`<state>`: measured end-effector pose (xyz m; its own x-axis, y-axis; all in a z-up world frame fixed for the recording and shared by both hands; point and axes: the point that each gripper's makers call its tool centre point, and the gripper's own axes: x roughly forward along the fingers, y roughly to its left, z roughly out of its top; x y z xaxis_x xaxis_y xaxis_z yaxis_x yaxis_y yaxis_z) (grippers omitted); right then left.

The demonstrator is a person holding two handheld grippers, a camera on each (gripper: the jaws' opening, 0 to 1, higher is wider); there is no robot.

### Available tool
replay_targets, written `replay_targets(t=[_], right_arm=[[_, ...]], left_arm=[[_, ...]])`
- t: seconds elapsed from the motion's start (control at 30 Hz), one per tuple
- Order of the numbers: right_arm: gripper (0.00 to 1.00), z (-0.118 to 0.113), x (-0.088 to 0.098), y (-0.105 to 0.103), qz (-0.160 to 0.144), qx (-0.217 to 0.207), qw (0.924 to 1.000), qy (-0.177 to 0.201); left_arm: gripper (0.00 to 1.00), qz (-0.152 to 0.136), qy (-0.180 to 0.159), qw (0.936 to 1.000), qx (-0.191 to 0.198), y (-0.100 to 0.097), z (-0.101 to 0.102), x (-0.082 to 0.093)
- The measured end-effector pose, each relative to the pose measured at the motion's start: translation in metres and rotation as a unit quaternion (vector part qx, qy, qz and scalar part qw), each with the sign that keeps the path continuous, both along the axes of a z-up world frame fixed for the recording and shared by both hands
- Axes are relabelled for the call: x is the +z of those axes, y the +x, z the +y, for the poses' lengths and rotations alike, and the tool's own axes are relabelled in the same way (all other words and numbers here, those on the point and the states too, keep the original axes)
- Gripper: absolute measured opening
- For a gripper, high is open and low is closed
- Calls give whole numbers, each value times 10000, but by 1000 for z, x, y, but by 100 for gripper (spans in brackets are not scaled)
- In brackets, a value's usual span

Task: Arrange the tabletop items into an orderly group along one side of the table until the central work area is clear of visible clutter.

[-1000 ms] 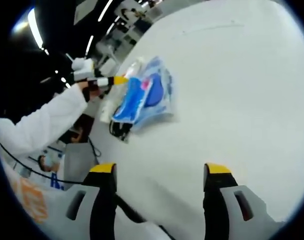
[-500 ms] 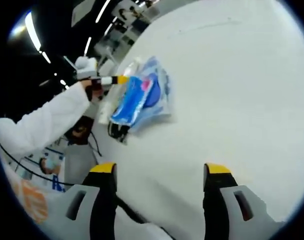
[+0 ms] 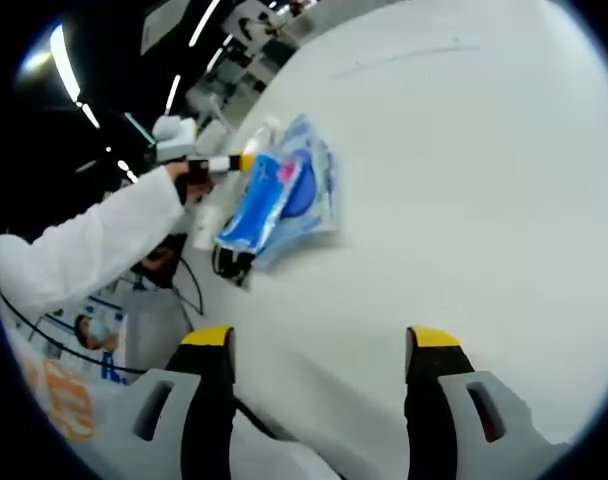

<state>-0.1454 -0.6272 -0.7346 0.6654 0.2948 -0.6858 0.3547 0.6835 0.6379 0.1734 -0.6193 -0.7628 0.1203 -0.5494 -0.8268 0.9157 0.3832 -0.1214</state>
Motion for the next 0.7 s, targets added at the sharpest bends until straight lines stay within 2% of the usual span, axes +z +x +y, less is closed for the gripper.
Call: replay_targets(t=[0.03,0.07,0.33,0.47,0.7], right_arm=[[68,0,0,1,-15,0,10000,-5],[68,0,1,1,-28,2,10000,-9],[67,1,6,0,-121,-7,9999,-45],[67,-4,8,-3,-145,-92,9998,-69],[66,-6,10,-5,-182,-177,9996,-90]], left_arm=[[45,-162,25,9998,-107,1,-1,-1],[46,-198,34,9997,-111,0,-1,-1],[44,-134,-22,9999,-60,3,0,1],[41,-45,-266,9994,215,4,1,9],[38,-231,-338,9988,264,3,14,17]])
